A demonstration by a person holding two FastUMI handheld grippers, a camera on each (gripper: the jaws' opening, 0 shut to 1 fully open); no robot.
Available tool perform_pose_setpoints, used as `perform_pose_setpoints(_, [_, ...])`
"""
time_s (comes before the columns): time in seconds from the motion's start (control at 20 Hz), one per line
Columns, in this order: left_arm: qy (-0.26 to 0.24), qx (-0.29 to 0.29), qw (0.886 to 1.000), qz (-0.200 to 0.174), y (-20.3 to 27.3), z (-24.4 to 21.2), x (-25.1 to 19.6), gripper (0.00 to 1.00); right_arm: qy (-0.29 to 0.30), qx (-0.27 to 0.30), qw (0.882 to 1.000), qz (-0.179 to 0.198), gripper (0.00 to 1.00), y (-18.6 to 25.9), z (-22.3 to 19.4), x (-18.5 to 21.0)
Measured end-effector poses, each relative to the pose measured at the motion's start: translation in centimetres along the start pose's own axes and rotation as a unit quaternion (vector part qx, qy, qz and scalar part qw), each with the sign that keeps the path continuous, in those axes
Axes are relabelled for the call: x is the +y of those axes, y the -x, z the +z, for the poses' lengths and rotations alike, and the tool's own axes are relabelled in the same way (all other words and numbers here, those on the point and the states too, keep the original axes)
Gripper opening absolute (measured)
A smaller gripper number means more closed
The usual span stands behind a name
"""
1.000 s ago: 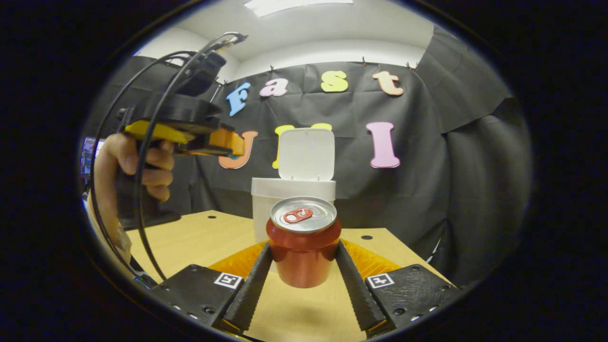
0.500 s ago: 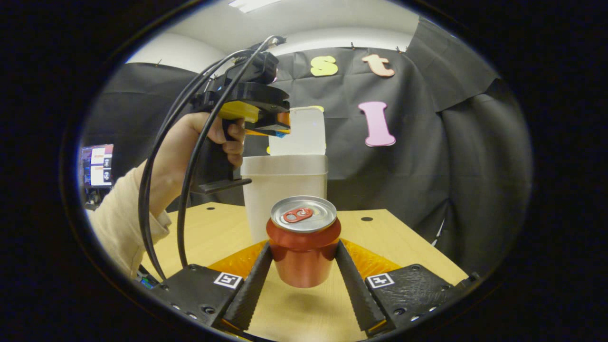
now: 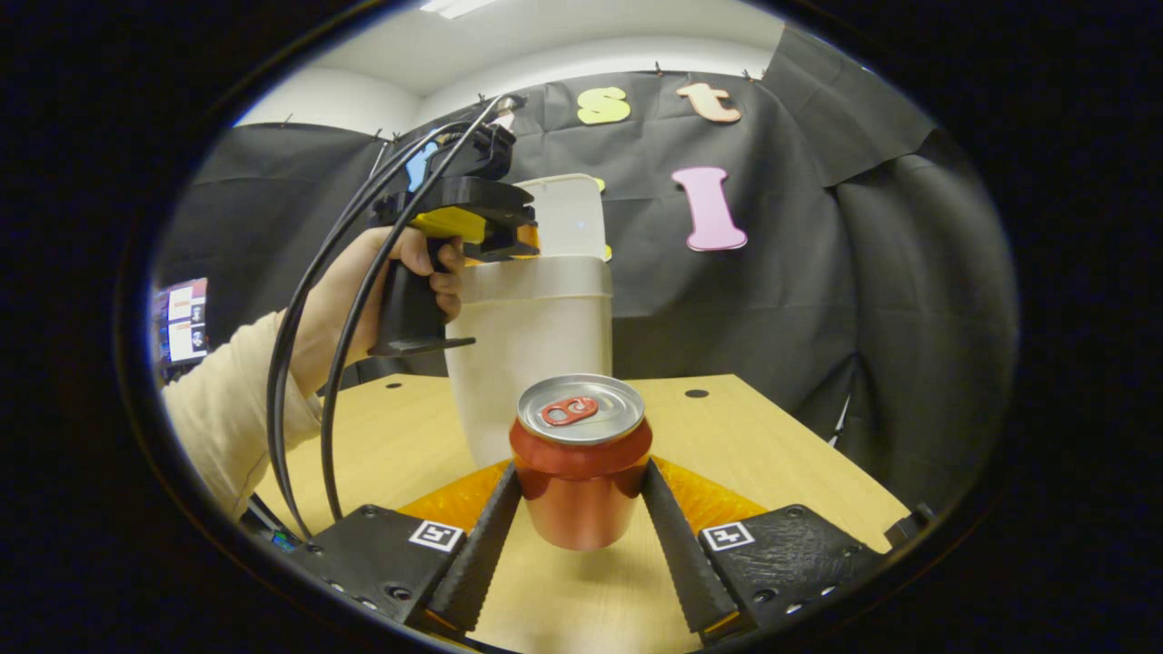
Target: Press the lid of the desktop garbage bin to open it, pick up the crumpled paper on the desktop and throw it into the bin, then pick up the pop can on the desktop and drop it into the bin, and finally close the garbage bin lid.
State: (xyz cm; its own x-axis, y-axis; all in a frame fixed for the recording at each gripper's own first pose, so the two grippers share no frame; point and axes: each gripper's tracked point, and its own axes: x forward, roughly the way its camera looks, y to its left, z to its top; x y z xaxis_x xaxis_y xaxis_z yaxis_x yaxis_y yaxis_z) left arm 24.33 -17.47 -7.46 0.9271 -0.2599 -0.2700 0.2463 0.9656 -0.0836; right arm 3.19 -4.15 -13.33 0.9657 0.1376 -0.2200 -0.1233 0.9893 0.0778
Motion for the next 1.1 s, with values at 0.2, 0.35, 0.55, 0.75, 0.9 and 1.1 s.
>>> perform_pose_setpoints(0.2, [-0.012, -0.012, 1.0, -0.004, 0.1, 0.3, -0.5, 0.41, -0.001, 0.004, 1.0, -0.005, 0.8, -0.3, -0.4, -0.3])
perform_pose_setpoints(0.35, [-0.016, -0.008, 1.0, -0.005, 0.1, -0.1, -0.4, 0.43, -0.001, 0.008, 1.0, -0.007, 0.8, -0.5, -0.8, -0.4])
perform_pose_setpoints(0.55, [-0.022, 0.006, 0.999, -0.024, 0.7, -0.3, -1.1, 0.74, -0.002, 0.012, 1.0, -0.006, 0.8, -0.6, -0.9, -0.3])
perform_pose_setpoints(0.75, [-0.042, -0.038, 0.998, -0.006, 3.3, 2.9, -0.6, 0.86, 0.009, 0.007, 1.0, -0.014, 0.8, -0.3, -0.3, -0.2])
perform_pose_setpoints(0.9, [-0.058, -0.062, 0.996, 0.014, 6.4, 4.7, 0.4, 0.91, 0.023, -0.006, 0.999, -0.022, 0.8, 0.2, 0.7, -0.2])
perform_pose_setpoints(1.1, [-0.041, -0.081, 0.996, 0.019, 11.4, 5.5, 1.7, 0.94, 0.03, -0.025, 0.999, -0.027, 0.8, 0.9, 2.6, 0.4])
